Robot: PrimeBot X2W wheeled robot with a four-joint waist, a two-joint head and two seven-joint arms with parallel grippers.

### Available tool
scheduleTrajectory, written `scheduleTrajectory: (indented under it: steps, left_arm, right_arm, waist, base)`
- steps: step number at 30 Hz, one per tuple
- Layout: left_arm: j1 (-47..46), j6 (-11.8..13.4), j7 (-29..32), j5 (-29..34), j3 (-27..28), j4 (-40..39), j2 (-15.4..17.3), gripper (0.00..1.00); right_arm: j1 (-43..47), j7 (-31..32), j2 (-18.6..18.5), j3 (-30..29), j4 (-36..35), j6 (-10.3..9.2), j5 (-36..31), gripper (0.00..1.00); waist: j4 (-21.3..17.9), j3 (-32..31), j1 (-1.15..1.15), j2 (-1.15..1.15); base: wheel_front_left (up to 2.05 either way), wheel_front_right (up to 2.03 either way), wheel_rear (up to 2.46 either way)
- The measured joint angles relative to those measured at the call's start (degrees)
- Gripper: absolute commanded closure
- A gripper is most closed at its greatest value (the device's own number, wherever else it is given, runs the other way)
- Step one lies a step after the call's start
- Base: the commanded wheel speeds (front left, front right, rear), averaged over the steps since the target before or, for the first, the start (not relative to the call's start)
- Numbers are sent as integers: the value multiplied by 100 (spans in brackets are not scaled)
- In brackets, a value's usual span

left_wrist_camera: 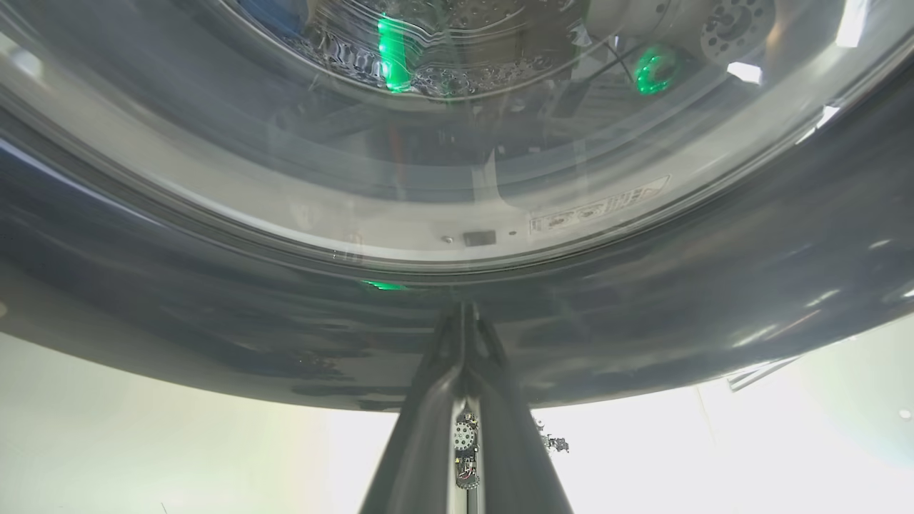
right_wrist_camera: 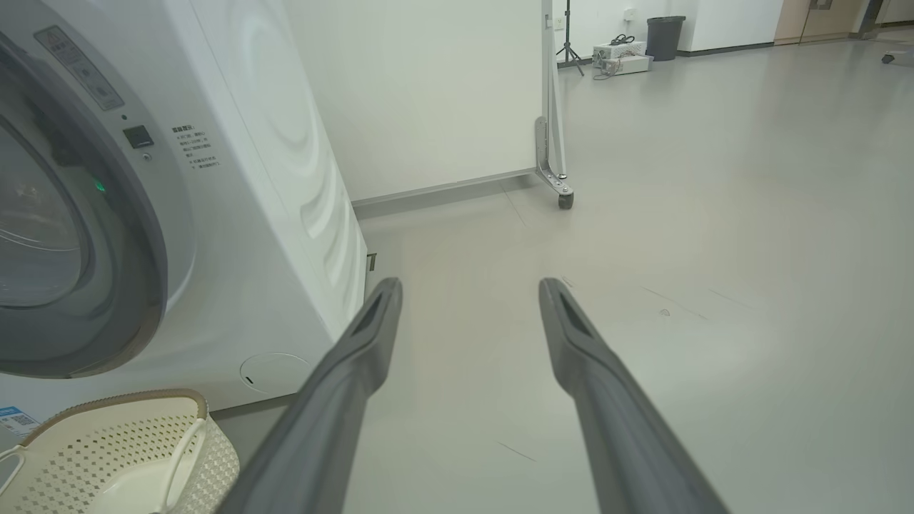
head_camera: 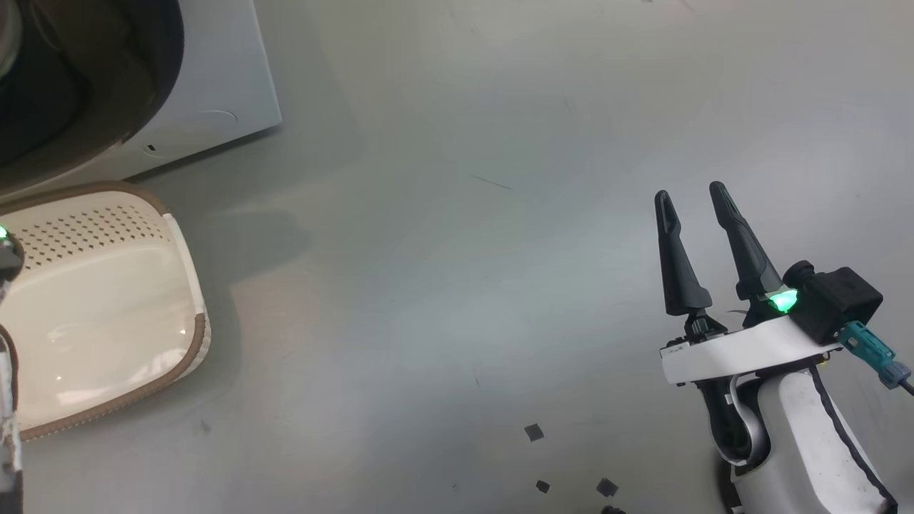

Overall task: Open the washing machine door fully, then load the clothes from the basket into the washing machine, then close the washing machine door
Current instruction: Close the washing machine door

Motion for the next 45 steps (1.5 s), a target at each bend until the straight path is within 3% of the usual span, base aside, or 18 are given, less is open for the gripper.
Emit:
scheduleTrajectory:
  steps: [5, 6, 7, 8, 9, 10, 11, 12, 15, 29, 41, 45]
  left_arm:
    - [514, -45, -35, -49, 66, -45, -192, 100]
    - [615, -51, -87, -49, 70, -57, -256, 93]
    - [722, -51, -96, -54, 85, -81, -313, 79]
    - [821, -51, -99, -55, 119, -111, -369, 55]
    - [910, -51, -143, -55, 164, -137, -421, 22]
    - [994, -52, -148, -56, 183, -167, -447, 11]
    - [1075, -52, -148, -56, 186, -209, -474, 11]
    - [1153, -52, -166, -55, 183, -270, -515, 0]
    - [1361, -52, -257, -51, 168, -636, -750, 0]
    - [2234, -52, -918, 615, 204, -1525, -1126, 0]
    - [3218, -52, -1808, 2359, -207, -1978, -1101, 0]
    - [3550, -54, -2130, 3297, -474, -2003, -855, 0]
  right_arm:
    - [18, 0, -10, -78, 19, 1, -49, 0]
    - [27, 0, -19, -94, 23, 1, -63, 0]
    - [41, 0, -31, -97, 38, 1, -89, 0]
    - [63, 0, -35, -99, 52, 1, -99, 0]
    - [103, 0, -42, -98, 62, 1, -103, 0]
    - [153, 0, -56, -98, 80, 1, -110, 0]
    - [190, 0, -69, -99, 92, 1, -143, 0]
    - [229, 0, -89, -102, 92, 1, -153, 0]
    - [270, -1, -192, -127, 89, 1, -190, 0]
    - [516, -1, -344, -143, 105, 2, -278, 0]
    - [866, -1, -385, -157, 215, 2, -299, 0]
    - [979, -1, -393, -157, 245, 2, -307, 0]
  waist:
    - [148, -173, 0, 0]
    - [184, -208, 0, 0]
    - [221, -244, 0, 0]
    - [260, -281, 0, 0]
    - [300, -319, 0, 0]
    - [341, -356, 0, 0]
    - [385, -393, 0, 0]
    - [432, -429, 0, 0]
    - [645, -556, 0, 0]
    - [1469, -989, 0, 0]
    - [1995, -1518, 0, 0]
    - [2133, -1707, 0, 0]
  base:
    - [0, 0, 0]
    - [0, 0, 0]
    - [0, 0, 0]
    - [0, 0, 0]
    - [0, 0, 0]
    - [0, 0, 0]
    - [0, 0, 0]
    - [0, 0, 0]
    - [0, 0, 0]
    - [0, 0, 0]
    - [0, 0, 0]
    - [0, 0, 0]
